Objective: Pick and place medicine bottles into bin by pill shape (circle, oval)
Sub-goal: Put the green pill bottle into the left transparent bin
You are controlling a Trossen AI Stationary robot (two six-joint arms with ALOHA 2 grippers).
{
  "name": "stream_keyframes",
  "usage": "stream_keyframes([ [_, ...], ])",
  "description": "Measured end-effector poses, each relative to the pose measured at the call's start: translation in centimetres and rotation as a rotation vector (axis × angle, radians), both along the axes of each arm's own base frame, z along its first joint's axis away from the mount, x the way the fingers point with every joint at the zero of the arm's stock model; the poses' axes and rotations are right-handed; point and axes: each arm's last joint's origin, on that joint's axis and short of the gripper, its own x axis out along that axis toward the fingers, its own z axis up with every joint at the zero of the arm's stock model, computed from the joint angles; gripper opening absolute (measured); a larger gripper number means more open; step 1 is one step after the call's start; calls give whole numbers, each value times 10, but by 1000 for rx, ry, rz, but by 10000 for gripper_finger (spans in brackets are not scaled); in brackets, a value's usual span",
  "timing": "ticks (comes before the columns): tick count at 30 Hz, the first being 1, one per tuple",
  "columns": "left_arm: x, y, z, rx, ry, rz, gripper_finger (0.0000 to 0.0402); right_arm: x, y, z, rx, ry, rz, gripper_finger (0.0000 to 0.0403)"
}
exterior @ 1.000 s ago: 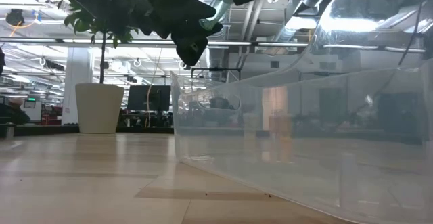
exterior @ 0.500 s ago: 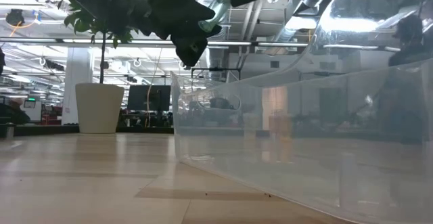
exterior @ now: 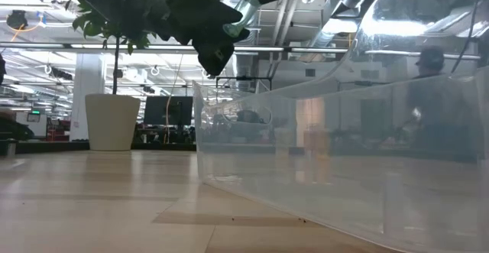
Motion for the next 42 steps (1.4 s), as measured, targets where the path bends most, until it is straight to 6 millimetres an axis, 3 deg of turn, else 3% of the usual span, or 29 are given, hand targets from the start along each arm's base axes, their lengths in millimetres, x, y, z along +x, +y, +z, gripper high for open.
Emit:
stream_keyframes([
  [14, 0, 0, 0, 2, -1, -1, 110, 0, 0, 0, 3, 3, -1, 108],
  [18, 0, -1, 0, -4, -5, -33, 142, -1, 0, -1, 9, 10, -5, 108],
  [29, -3, 1, -8, 21, 86, 6, 279, -13, 1, 6, 51, 41, -46, 109],
  [37, -6, 12, -9, 27, 112, 24, 292, -27, 22, 7, 128, 109, -81, 109],
  [42, -22, 22, 21, -26, 22, -86, 293, -32, 40, 4, 161, 115, -65, 109],
])
